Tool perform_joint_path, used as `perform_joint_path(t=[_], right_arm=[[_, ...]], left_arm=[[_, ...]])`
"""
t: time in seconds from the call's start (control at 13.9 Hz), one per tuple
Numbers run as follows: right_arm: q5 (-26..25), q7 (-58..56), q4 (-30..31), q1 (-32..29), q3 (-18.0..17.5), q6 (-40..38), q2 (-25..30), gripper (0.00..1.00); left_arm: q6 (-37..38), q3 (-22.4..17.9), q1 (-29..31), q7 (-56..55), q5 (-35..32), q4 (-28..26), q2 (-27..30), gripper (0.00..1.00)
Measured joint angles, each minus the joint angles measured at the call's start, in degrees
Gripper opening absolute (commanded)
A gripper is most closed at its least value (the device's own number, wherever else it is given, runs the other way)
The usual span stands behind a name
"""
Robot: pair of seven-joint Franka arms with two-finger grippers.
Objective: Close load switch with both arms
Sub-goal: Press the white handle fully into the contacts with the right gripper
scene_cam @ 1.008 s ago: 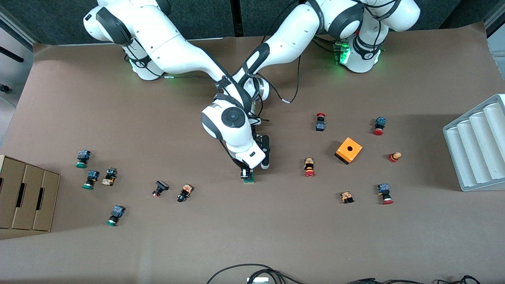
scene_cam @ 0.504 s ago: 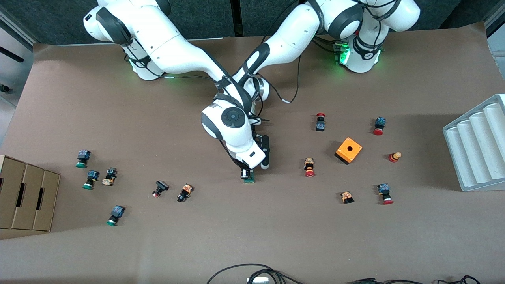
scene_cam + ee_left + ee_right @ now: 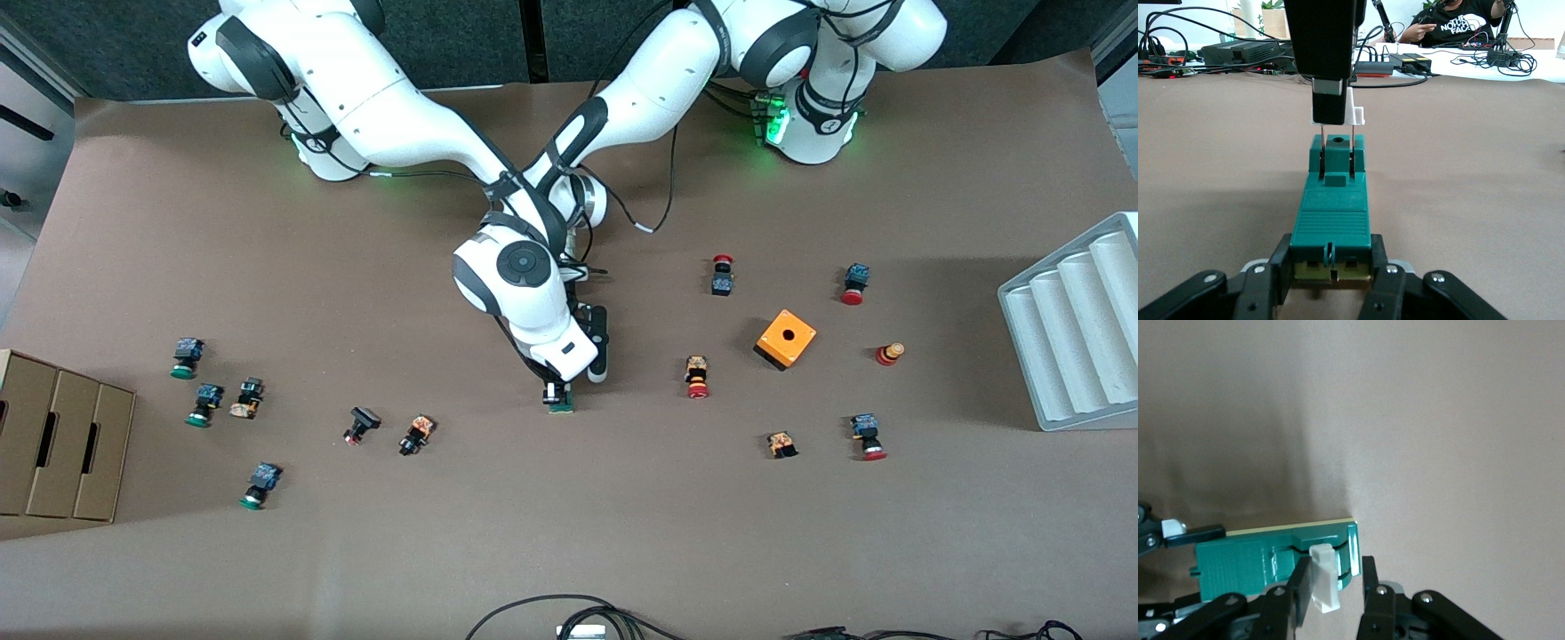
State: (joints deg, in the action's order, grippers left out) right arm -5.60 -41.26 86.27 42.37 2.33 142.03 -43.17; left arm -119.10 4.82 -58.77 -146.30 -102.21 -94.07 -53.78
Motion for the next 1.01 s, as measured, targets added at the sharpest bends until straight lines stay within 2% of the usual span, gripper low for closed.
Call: perform_joint_path(t=[1.01], right_arm=[[0.0, 0.8, 0.0, -0.3, 0.0, 2.1, -0.3, 0.37]], left_arm=[[0.0, 0.0, 0.0, 0.0, 0.0, 0.0, 0.0, 0.32]])
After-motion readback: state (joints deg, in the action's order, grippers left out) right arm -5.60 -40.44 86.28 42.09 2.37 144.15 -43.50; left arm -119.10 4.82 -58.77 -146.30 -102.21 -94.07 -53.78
